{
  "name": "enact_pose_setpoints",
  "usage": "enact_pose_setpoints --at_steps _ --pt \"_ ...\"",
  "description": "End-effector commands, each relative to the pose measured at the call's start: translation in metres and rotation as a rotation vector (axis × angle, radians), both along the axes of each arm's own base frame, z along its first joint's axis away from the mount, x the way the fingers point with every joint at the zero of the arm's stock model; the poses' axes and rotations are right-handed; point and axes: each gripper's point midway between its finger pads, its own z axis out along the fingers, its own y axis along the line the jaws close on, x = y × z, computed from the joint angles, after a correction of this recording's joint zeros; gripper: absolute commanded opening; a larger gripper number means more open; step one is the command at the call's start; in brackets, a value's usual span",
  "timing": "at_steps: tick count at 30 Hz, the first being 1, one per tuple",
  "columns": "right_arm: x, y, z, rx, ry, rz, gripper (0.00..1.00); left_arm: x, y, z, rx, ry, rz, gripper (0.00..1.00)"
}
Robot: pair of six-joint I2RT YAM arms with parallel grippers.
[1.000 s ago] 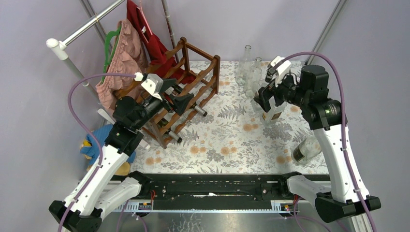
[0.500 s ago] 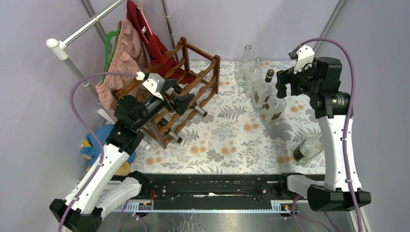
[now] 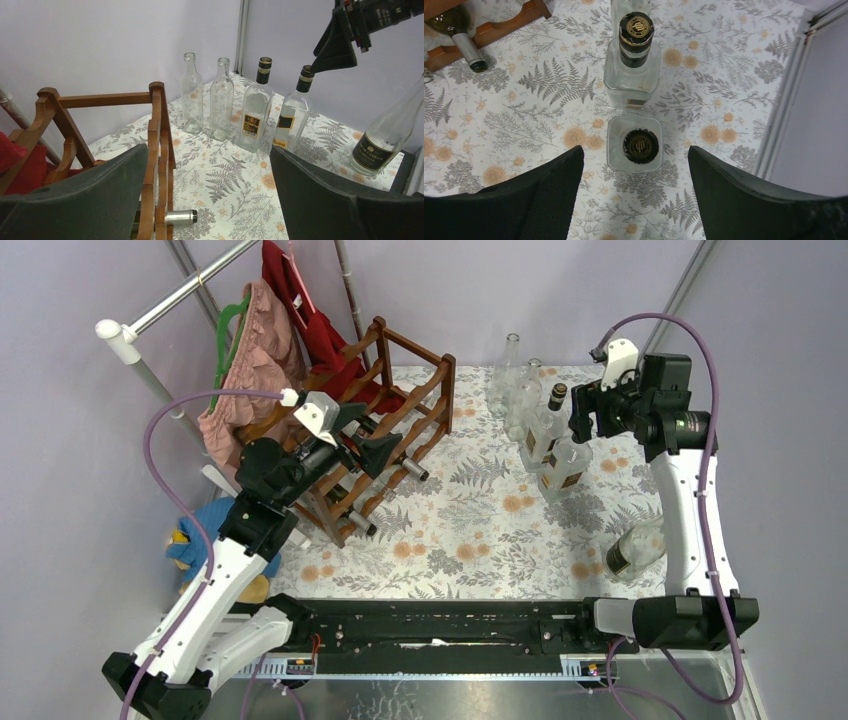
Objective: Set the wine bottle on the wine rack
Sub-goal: Pick up the wine bottle from the center of the board.
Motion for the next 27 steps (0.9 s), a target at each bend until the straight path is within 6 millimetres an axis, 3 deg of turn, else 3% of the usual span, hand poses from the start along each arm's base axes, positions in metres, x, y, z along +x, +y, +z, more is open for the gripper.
enact_pose_setpoints --at_steps 1,9,22,27 --pt "0.006 0.010 -0.011 0.059 0.040 0.036 0.80 -0.006 0.004 0.023 -0.039 -0.074 0.000 0.99" --pt "0.013 0.007 -0.041 0.049 0.113 0.028 0.77 -0.004 0.002 0.020 -0.034 -0.068 -0.002 0.99" --pt "0.011 0.004 -0.050 0.018 0.124 0.040 0.77 -0.002 0.000 0.016 -0.028 -0.057 -0.004 0.99" --pt "0.011 0.002 -0.057 0.004 0.144 0.042 0.70 -0.001 -0.001 0.014 -0.024 -0.054 -0.005 0.99"
